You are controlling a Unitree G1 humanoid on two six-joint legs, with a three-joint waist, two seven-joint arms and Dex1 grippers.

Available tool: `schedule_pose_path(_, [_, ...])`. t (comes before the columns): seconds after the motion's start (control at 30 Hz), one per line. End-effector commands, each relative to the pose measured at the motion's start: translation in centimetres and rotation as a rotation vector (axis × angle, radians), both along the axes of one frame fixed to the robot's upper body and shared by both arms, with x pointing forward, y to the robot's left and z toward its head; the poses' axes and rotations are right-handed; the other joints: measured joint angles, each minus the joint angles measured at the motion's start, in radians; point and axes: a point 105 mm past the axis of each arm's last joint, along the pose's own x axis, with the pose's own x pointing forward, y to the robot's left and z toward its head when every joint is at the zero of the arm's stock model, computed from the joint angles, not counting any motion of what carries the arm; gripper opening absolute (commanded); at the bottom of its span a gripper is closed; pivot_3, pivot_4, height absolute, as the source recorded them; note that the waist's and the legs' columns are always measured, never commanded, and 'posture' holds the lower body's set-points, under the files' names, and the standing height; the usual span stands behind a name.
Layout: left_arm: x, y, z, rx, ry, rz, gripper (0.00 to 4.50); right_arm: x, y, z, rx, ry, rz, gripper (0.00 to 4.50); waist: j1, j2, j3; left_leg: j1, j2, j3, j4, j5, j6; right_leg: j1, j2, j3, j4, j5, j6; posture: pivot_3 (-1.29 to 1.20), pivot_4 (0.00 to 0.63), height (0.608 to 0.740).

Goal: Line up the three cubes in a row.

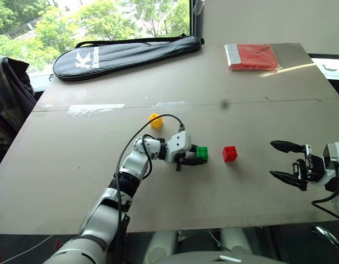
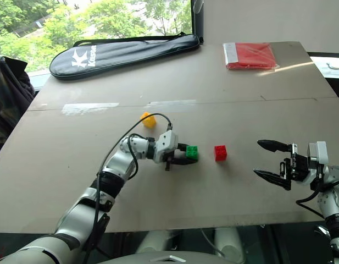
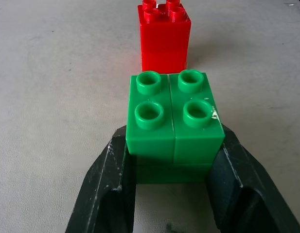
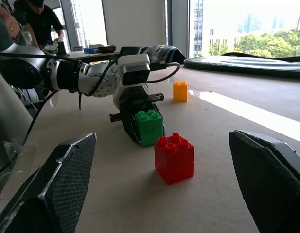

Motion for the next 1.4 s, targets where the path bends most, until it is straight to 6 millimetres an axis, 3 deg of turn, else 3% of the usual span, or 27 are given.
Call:
schedule_pose_path(0.03, [-0.4, -0.3, 0.0, 0.002, 0.000, -0.019, 1.30, -0.5, 0.1, 0.5, -0.027, -0.040, 0.049, 4.50, 0.000, 0.000, 0.000, 0.000, 0.000, 0.000, 0.000, 0.000, 0.000, 0.000, 0.000, 0.000, 0.000, 0.000, 0.000, 0.00, 0.150, 0.732])
schedule_pose_path(0.27, [-0.4, -0.3, -0.4, 0.017, 0.027, -0.023, 1.30, -0.3, 0.7, 0.9, -0.028, -0.049, 0.071, 4.50, 0.000, 0.000, 0.000, 0.000, 0.000, 0.000, 0.000, 0.000, 0.000, 0.000, 0.000, 0.000, 0.000, 0.000, 0.000, 0.00, 0.150, 0.732])
schedule_pose_path(0.3, [-0.5, -0.2, -0.4, 0.019, 0.031, -0.026, 2.33, -0.3, 0.7, 0.9, -0.029, -0.049, 0.073, 4.50, 0.000, 0.000, 0.000, 0.000, 0.000, 0.000, 0.000, 0.000, 0.000, 0.000, 0.000, 0.000, 0.000, 0.000, 0.000, 0.00, 0.150, 0.732])
schedule_pose_path(0.43, [-0.6, 0.1, -0.6, 0.026, 0.044, -0.024, 4.13, -0.3, 0.8, 1.0, -0.037, -0.052, 0.078, 4.50, 0.000, 0.000, 0.000, 0.000, 0.000, 0.000, 0.000, 0.000, 0.000, 0.000, 0.000, 0.000, 0.000, 0.000, 0.000, 0.00, 0.150, 0.732])
schedule_pose_path(0.47, [-0.5, 0.2, -0.6, 0.029, 0.042, -0.017, 4.41, -0.3, 0.9, 1.1, -0.037, -0.055, 0.079, 4.50, 0.000, 0.000, 0.000, 0.000, 0.000, 0.000, 0.000, 0.000, 0.000, 0.000, 0.000, 0.000, 0.000, 0.000, 0.000, 0.00, 0.150, 0.732])
schedule_pose_path(0.8, [0.0, 1.6, -0.3, 0.000, 0.002, 0.069, 4.41, -0.2, 1.0, 1.4, -0.040, -0.053, 0.087, 4.50, -0.003, 0.000, 0.000, 0.001, 0.000, 0.000, 0.000, 0.000, 0.000, 0.000, 0.000, 0.001, 0.001, 0.000, 0.000, 0.00, 0.150, 0.732])
schedule_pose_path(1.07, [-0.9, 4.7, 4.0, -0.123, -0.103, 0.108, 4.41, -0.1, 1.1, 1.6, -0.042, -0.054, 0.093, 4.50, -0.005, 0.000, 0.000, 0.000, 0.001, 0.000, 0.000, 0.000, 0.000, -0.001, 0.001, 0.001, 0.001, 0.000, 0.000, 0.00, 0.150, 0.732])
schedule_pose_path(1.2, [-2.1, 7.5, 5.5, -0.183, -0.093, 0.151, 4.41, 0.0, 1.2, 1.7, -0.040, -0.056, 0.097, 4.50, 0.000, 0.000, 0.000, 0.000, 0.001, 0.000, 0.000, 0.000, -0.001, -0.001, 0.000, 0.001, 0.000, 0.000, 0.000, 0.00, 0.150, 0.732])
schedule_pose_path(1.27, [-2.0, 9.1, 6.0, -0.233, -0.073, 0.255, 4.41, 0.3, 1.2, 2.2, -0.023, -0.069, 0.089, 4.50, -0.003, 0.000, 0.000, 0.000, 0.001, 0.000, 0.000, 0.000, -0.001, -0.001, 0.000, 0.001, 0.000, 0.000, 0.000, 0.00, 0.150, 0.732])
schedule_pose_path(1.4, [0.9, 12.1, 5.6, -0.242, -0.166, 0.635, 4.41, 1.4, 1.1, 2.8, 0.003, -0.087, 0.030, 4.50, 0.001, -0.001, 0.001, 0.000, 0.001, 0.000, 0.000, 0.000, 0.000, -0.001, 0.000, 0.001, 0.000, 0.000, 0.000, 0.00, 0.150, 0.732])
